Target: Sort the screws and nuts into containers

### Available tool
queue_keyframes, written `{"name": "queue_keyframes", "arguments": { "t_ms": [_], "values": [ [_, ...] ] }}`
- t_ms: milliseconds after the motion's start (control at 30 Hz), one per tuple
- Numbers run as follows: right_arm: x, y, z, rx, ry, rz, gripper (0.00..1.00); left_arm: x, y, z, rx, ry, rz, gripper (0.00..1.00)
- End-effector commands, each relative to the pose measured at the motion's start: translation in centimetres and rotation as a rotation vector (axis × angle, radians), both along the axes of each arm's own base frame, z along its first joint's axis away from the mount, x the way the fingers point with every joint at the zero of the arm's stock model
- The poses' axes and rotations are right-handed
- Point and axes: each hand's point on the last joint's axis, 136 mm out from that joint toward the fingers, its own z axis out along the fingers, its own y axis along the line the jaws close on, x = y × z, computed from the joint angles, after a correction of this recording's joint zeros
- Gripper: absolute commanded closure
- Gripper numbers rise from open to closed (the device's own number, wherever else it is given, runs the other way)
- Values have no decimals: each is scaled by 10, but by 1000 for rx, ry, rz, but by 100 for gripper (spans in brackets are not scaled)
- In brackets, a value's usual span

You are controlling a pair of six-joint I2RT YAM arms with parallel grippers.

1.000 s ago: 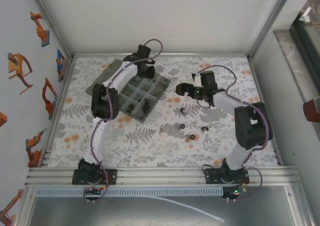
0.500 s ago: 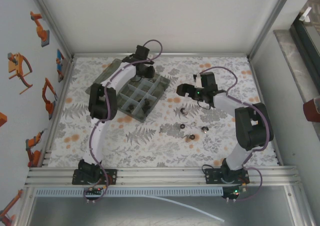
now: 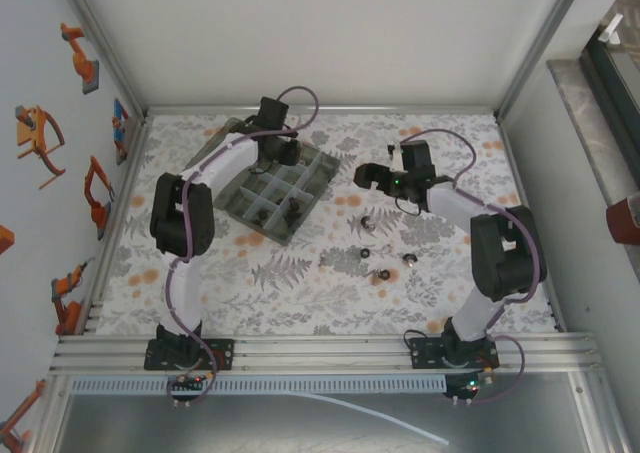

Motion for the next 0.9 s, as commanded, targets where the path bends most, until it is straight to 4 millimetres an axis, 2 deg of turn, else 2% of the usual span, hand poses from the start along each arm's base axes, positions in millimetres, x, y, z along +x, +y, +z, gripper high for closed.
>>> {"name": "queue_keyframes", "arguments": {
  "t_ms": [0,100,300,500,600,767,867],
  "values": [
    [23,8,11,35,-28,-17,3,-7,-5,14,87,-65,-55,78],
    [30,16,13,30,-20,7,3,-15,-23,16,53,-57,-101,78],
    [32,24,12,54,-22,16,3,-20,-31,20,57,-73,-124,78],
    [18,14,17,24,-41,4,3,-21,-36,26,53,-78,-134,78],
    [12,11,20,12,-46,2,3,-23,-39,21,67,-77,-144,78],
    [1,10,37,38,-77,5,3,-26,-48,16,97,-72,-154,78],
    [-8,4,48,19,-96,-16,3,-21,-45,20,90,-83,-125,78]
  ]
}}
